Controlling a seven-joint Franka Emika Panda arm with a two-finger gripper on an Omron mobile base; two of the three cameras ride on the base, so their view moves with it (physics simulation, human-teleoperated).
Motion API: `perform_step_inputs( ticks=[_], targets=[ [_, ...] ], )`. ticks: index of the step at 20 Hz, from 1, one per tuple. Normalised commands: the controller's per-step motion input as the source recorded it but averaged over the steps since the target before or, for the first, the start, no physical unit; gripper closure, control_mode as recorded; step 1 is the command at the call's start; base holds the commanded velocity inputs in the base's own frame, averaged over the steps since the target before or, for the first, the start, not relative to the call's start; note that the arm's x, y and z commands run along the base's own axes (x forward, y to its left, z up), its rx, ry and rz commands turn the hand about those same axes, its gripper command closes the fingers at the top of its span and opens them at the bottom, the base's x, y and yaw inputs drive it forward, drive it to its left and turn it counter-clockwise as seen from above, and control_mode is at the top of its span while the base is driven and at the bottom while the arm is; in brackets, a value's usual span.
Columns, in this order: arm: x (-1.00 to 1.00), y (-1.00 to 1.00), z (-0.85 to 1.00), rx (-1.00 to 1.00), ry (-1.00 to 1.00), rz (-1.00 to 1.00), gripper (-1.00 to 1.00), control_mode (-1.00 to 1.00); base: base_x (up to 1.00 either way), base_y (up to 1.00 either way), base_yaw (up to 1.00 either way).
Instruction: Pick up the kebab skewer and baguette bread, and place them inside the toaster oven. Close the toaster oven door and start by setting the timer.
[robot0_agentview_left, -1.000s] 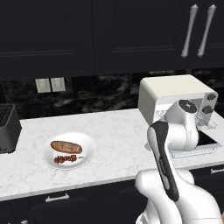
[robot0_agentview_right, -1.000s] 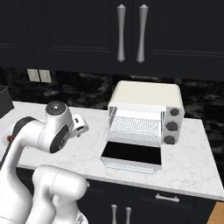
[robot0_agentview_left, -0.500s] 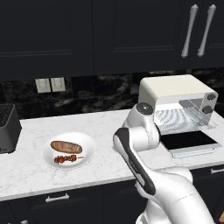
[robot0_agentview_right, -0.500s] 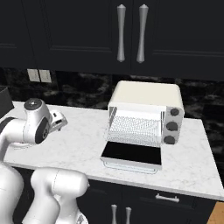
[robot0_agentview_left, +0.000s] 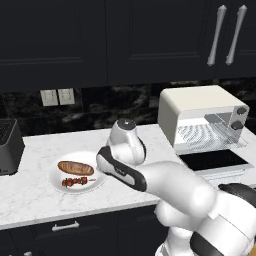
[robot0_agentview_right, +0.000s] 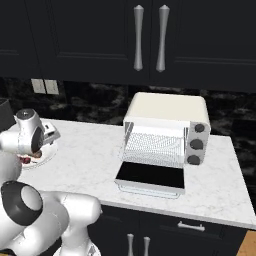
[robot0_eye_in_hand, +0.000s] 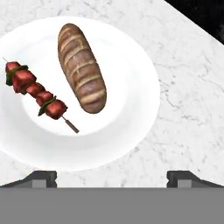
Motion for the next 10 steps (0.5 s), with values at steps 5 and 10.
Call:
perform_step_inputs(
  ticks=[5,10],
  targets=[
    [0.44,0.93,-0.04,-0.03,0.17,0.00,-1.00,-1.00,0.00,0.00,0.00],
    [0.16,0.31,-0.46,-0.09,0.21,0.00,-1.00,-1.00,0.00,0.00,0.00]
  ],
)
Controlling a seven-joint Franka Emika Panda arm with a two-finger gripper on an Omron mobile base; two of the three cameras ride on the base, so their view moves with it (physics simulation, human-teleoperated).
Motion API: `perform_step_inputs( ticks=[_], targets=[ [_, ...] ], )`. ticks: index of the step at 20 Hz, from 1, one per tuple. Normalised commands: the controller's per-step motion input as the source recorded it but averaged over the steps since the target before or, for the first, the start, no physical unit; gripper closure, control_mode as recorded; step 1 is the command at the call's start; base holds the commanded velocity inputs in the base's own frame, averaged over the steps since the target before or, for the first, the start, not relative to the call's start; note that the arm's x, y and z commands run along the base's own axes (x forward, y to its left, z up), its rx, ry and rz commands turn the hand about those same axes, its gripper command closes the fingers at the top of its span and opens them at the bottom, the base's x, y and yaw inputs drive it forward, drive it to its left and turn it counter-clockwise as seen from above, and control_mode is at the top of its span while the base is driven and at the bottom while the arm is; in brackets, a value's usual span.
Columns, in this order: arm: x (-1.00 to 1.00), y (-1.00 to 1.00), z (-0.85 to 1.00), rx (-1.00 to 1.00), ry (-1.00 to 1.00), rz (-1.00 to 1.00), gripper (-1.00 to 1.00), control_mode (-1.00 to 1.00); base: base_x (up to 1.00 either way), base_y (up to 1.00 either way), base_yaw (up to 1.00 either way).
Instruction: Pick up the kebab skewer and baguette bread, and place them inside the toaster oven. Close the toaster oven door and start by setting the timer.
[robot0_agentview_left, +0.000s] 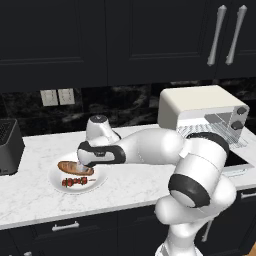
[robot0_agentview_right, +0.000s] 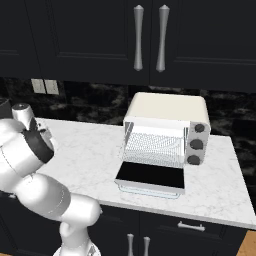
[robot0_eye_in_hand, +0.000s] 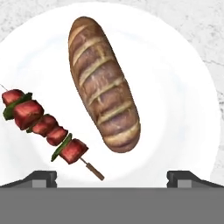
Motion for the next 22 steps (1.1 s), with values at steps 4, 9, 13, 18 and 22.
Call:
perform_step_inputs(
  ticks=[4,9,13,18,22],
  targets=[
    [0.18,0.07,-0.50,-0.07,0.14,0.00,-1.00,-1.00,0.00,0.00,0.00],
    [0.48,0.00,-0.22,-0.02,0.01,0.00,-1.00,-1.00,0.00,0.00,0.00],
    [0.33,0.13,-0.29,0.00,0.00,0.00,-1.00,-1.00,0.00,0.00,0.00],
    [-0.13,0.06,-0.13,0.00,0.01,0.00,-1.00,-1.00,0.00,0.00,0.00],
    [-0.03,0.00,-0.23,0.00,0.01,0.00,-1.00,-1.00,0.00,0.00,0.00]
  ],
)
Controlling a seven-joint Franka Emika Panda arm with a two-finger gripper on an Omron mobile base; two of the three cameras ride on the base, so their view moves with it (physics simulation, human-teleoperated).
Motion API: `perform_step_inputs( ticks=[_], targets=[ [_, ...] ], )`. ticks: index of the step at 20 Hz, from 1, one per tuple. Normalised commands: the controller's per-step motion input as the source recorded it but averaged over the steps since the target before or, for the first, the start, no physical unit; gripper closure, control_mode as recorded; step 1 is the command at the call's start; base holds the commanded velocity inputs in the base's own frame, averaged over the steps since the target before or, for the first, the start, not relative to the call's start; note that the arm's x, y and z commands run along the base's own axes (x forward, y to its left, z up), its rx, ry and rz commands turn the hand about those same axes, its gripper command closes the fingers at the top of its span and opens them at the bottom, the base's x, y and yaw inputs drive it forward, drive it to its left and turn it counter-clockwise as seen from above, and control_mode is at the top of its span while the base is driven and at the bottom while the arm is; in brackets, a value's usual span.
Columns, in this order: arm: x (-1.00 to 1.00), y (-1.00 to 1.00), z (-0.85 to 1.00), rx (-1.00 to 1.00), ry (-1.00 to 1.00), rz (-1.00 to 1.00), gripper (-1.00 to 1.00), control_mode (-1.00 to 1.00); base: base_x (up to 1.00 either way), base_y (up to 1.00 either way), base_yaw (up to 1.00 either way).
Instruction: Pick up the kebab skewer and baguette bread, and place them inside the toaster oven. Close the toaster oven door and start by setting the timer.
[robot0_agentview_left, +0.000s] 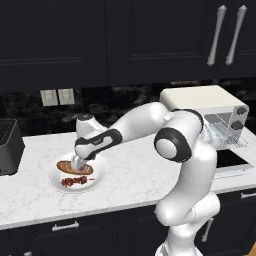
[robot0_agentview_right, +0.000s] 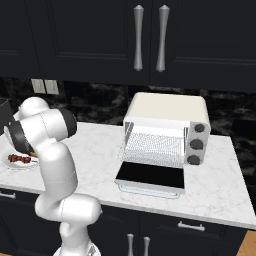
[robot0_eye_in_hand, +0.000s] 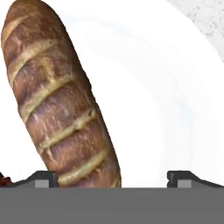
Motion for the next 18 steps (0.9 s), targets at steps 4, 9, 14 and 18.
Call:
perform_step_inputs(
  ticks=[4,9,14,18],
  targets=[
    [-0.25,0.00,-0.27,0.00,0.00,0.00,-1.00,-1.00,0.00,0.00,0.00],
    [-0.26,0.00,-0.28,0.00,0.00,0.00,-1.00,-1.00,0.00,0.00,0.00],
    [-0.59,-0.07,-0.05,0.00,0.02,0.00,-1.00,-1.00,0.00,0.00,0.00],
    [-0.07,0.00,-0.24,0.00,0.01,0.00,-1.00,-1.00,0.00,0.00,0.00]
  ],
)
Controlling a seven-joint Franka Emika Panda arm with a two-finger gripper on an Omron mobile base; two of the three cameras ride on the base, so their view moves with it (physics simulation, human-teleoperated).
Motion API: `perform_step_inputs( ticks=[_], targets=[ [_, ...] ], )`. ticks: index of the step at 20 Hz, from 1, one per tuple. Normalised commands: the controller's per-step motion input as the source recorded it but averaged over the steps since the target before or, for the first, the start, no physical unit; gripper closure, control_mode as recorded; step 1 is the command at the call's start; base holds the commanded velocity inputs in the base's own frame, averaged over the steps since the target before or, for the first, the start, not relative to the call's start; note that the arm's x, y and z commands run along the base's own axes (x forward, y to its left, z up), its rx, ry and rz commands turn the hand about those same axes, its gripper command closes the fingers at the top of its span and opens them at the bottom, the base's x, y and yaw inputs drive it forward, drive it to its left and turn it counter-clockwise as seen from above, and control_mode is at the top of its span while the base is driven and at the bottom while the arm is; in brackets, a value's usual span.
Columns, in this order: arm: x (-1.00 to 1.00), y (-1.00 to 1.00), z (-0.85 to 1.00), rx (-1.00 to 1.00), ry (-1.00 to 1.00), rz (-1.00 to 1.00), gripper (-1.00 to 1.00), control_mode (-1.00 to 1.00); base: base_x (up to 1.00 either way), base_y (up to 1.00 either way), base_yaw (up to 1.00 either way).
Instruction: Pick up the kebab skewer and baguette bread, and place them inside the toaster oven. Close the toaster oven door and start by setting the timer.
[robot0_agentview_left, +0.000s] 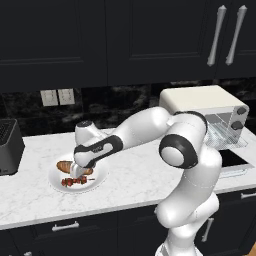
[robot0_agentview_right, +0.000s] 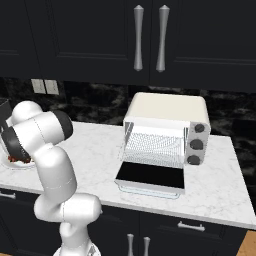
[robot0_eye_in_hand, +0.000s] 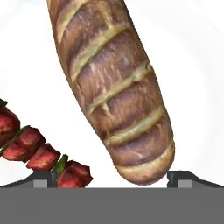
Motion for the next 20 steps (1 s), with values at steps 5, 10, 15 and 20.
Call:
perform_step_inputs(
  ticks=[5,10,15,20],
  targets=[
    [0.10,-0.07,-0.01,0.00,0.00,0.00,-1.00,-1.00,0.00,0.00,0.00],
    [0.00,0.00,0.00,0.00,0.00,0.00,-1.00,-1.00,0.00,0.00,0.00],
    [0.06,-0.15,0.03,0.00,0.00,0.00,-1.00,-1.00,0.00,0.00,0.00],
    [0.02,-0.14,0.00,0.00,0.00,0.00,-1.00,-1.00,0.00,0.00,0.00]
  ],
)
